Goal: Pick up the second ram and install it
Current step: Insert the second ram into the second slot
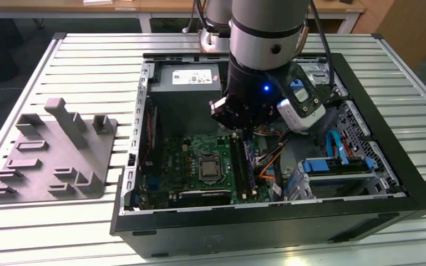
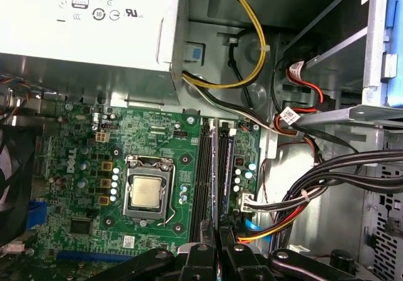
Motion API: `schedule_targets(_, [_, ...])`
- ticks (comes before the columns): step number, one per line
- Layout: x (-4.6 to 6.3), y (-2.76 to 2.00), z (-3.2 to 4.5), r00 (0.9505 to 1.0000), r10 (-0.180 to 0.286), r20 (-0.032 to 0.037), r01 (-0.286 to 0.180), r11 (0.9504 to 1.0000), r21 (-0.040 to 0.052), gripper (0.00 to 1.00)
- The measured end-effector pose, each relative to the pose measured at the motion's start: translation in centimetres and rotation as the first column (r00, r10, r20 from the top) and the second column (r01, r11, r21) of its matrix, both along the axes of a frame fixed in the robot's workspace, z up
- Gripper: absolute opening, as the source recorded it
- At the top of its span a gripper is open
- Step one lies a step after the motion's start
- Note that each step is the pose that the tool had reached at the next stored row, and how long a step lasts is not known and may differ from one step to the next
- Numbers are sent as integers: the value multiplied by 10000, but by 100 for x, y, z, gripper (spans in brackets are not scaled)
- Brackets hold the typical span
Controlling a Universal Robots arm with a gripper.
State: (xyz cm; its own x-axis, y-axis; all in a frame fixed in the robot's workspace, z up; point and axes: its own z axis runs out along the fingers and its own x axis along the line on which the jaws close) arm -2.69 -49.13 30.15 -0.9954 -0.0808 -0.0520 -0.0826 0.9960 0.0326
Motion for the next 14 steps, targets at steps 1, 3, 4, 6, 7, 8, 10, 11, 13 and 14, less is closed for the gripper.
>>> schedule_targets(1, [1, 0, 0, 10000, 1, 0, -1, 10000, 0, 14])
schedule_targets(3, [1, 0, 0, 10000, 1, 0, -1, 10000, 0, 14])
schedule_targets(4, [1, 0, 0, 10000, 1, 0, -1, 10000, 0, 14])
schedule_targets(6, [1, 0, 0, 10000, 1, 0, -1, 10000, -1, 14])
schedule_targets(7, [2, 0, 0, 10000, 1, 0, -1, 10000, -1, 14])
schedule_targets(8, [2, 0, 0, 10000, -8, 0, 8, 10000, -1, 14])
schedule_targets(10, [1, 0, -1, 10000, -69, 0, 69, 10000, -2, 14])
schedule_targets(11, [1, 0, -1, 9999, -114, 0, 114, 9999, -4, 14])
schedule_targets(13, [0, 0, -2, 9998, -210, 0, 210, 9998, -7, 14])
schedule_targets(14, [1, 0, -2, 9996, -270, 0, 270, 9996, -9, 14])
